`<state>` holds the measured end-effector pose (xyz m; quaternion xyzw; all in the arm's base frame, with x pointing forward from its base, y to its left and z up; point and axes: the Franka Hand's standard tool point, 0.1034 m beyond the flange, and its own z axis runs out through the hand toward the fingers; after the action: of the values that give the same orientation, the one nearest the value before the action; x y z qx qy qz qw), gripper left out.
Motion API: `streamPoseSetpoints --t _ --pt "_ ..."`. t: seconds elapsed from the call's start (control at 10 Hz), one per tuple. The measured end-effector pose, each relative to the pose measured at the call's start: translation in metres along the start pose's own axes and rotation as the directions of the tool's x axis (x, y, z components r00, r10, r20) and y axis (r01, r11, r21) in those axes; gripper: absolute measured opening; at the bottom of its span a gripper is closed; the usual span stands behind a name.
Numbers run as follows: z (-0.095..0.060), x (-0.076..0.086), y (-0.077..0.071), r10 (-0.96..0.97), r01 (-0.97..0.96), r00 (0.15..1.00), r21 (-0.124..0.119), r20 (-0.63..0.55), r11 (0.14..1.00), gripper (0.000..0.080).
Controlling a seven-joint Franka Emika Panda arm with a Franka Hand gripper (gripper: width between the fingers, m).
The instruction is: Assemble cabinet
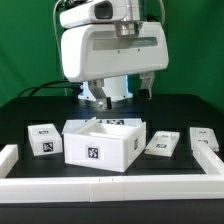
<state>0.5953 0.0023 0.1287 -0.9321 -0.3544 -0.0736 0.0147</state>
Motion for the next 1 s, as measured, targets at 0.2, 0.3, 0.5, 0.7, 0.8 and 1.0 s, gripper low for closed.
streamPoseSetpoints --t 0.2,0.3,0.5,0.7,0.8,1.0 --pt "0.000 0.000 0.000 0.005 -0.005 1.000 0.004 -0.004 1.000 0.0797" --pt "0.000 0.000 0.000 0.004 -0.004 1.000 0.003 -0.004 1.000 0.0797" --pt "0.001 -0.001 0.000 0.004 -0.004 1.000 0.004 -0.002 1.000 0.0797" --pt "0.002 -0.005 -0.009 -0.111 0.111 0.994 -0.006 0.010 0.994 0.0797" --pt "0.004 -0.010 -0.017 -0.192 0.192 0.981 0.001 0.028 0.981 0.0797" --pt "0.014 -0.019 -0.040 -0.295 0.289 0.950 0.071 0.101 0.955 0.0797"
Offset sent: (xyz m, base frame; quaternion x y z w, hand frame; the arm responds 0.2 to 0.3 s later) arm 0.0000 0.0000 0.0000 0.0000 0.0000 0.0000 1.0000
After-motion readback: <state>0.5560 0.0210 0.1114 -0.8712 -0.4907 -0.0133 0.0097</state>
